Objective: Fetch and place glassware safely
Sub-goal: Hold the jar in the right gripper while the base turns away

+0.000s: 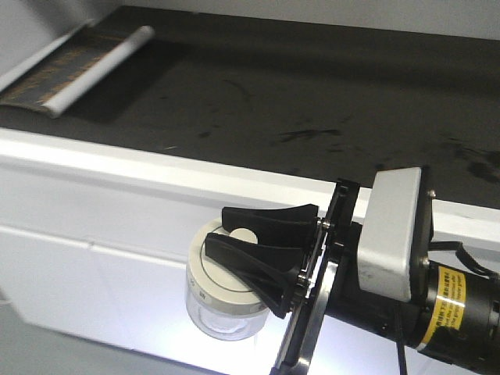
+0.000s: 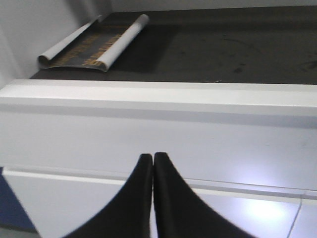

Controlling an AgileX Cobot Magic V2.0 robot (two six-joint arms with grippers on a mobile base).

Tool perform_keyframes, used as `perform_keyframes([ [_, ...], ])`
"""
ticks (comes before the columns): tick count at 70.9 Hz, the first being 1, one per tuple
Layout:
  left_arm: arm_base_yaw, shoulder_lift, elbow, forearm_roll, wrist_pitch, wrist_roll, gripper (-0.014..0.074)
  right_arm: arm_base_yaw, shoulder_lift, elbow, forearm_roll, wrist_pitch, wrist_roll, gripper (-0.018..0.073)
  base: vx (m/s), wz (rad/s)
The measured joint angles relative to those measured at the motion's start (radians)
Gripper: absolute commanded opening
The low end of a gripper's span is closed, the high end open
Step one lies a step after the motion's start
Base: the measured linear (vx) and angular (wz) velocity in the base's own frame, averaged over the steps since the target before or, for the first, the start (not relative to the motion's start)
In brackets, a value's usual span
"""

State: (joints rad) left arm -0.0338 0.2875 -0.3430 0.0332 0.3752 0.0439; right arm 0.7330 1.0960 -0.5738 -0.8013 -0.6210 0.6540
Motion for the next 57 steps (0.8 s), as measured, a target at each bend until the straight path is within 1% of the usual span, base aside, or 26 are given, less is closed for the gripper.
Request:
perform_keyframes([
  [30, 0.000, 0.000, 0.000, 0.000, 0.000, 0.000, -0.0007, 0.000, 0.000, 0.000, 0.000, 0.000, 0.000, -0.0003, -0.06, 0.77],
  [57, 0.000, 0.000, 0.000, 0.000, 0.000, 0.000, -0.0007, 0.000, 0.000, 0.000, 0.000, 0.000, 0.000, -0.0003, 0.03, 0.82],
])
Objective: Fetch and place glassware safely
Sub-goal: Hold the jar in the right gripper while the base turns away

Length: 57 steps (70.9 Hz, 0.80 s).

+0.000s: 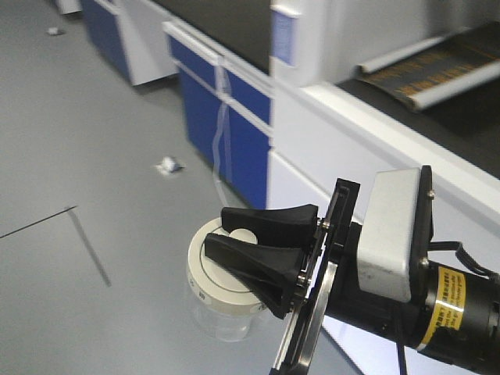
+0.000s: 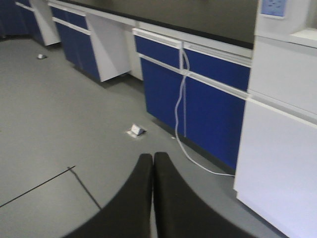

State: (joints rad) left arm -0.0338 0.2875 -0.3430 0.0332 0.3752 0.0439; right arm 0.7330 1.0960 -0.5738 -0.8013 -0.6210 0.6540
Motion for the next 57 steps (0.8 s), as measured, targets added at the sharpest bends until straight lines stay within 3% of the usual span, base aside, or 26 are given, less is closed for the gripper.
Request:
perform_keyframes([
  [57, 0.000, 0.000, 0.000, 0.000, 0.000, 0.000, -0.0007, 0.000, 0.000, 0.000, 0.000, 0.000, 0.000, -0.0003, 0.19, 0.74],
])
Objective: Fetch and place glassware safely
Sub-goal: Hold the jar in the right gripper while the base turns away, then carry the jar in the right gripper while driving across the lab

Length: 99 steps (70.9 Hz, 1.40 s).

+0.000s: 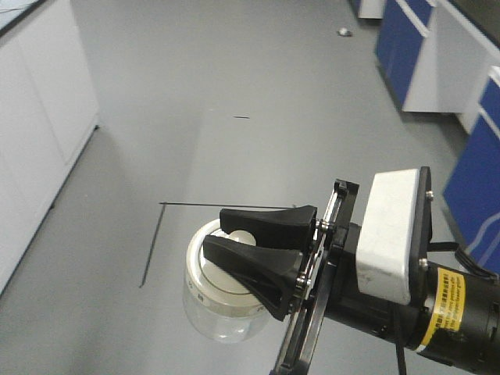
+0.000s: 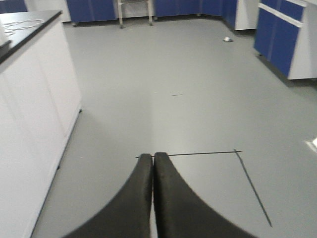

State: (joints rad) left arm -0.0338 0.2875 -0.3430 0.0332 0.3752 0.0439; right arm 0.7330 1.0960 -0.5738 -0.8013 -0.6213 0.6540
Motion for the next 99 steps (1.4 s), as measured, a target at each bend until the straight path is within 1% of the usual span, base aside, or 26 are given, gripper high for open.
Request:
perform_keyframes([
  [16, 0.000, 0.000, 0.000, 0.000, 0.000, 0.000, -0.0007, 0.000, 0.000, 0.000, 0.000, 0.000, 0.000, -0.0003, 0.31, 0.37],
  [30, 0.000, 0.000, 0.000, 0.000, 0.000, 0.000, -0.0007, 0.000, 0.000, 0.000, -0.001, -0.001, 0.000, -0.0003, 0.39, 0.14],
  [99, 0.000, 0.000, 0.000, 0.000, 0.000, 0.000, -0.0007, 0.000, 0.000, 0.000, -0.001, -0.001, 0.000, -0.0003, 0.49, -0.05],
])
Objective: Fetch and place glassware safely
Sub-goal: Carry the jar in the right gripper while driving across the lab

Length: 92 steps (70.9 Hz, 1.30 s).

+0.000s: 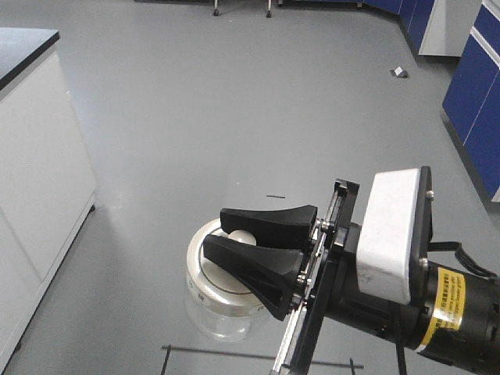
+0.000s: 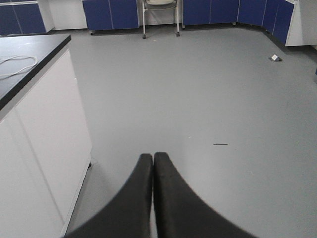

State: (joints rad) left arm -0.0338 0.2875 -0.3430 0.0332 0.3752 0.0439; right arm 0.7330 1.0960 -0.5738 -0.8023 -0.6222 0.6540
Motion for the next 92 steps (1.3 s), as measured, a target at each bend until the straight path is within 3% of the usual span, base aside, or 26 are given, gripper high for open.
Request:
perform_keyframes([
  [92, 0.000, 0.000, 0.000, 0.000, 0.000, 0.000, -0.0007, 0.000, 0.000, 0.000, 0.000, 0.001, 0.000, -0.0003, 0.57, -0.07],
])
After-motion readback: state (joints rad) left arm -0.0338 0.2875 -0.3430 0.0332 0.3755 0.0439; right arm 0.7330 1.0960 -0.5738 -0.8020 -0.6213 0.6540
